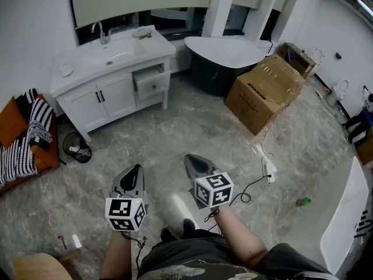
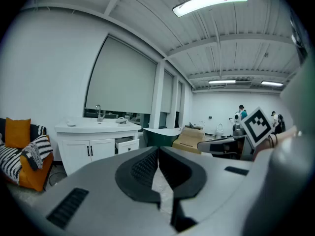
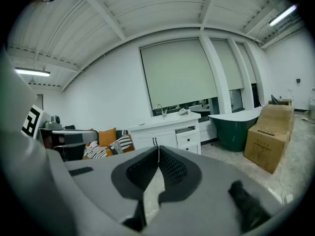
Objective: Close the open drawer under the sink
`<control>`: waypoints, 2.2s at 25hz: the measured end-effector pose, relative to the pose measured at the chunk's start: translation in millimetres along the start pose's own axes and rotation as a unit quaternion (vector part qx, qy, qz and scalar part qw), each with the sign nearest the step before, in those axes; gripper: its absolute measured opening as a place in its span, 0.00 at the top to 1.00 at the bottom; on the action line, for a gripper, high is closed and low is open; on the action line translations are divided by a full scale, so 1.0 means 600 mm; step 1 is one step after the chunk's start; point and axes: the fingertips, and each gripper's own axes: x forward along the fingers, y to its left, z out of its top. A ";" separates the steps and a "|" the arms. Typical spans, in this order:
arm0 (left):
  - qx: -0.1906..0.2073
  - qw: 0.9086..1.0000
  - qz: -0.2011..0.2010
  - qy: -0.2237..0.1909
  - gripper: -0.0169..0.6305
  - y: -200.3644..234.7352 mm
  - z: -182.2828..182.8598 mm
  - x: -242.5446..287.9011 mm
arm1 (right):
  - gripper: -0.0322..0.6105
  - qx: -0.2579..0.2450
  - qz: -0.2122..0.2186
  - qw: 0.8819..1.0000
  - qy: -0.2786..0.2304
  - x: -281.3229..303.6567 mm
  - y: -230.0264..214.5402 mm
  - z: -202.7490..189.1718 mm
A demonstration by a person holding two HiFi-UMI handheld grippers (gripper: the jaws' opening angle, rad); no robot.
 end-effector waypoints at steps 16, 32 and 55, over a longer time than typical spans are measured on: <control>0.004 1.000 -0.027 0.002 0.95 0.046 -0.014 0.010 | 0.91 0.011 0.007 1.000 -0.019 0.059 0.026 0.004; -0.042 0.999 0.021 0.000 0.94 0.156 -0.004 0.163 | 0.91 0.041 0.028 0.999 0.004 0.262 -0.100 0.027; -0.030 0.992 0.110 0.050 0.94 0.204 0.042 0.478 | 0.89 0.020 0.091 0.994 0.065 0.507 -0.336 0.102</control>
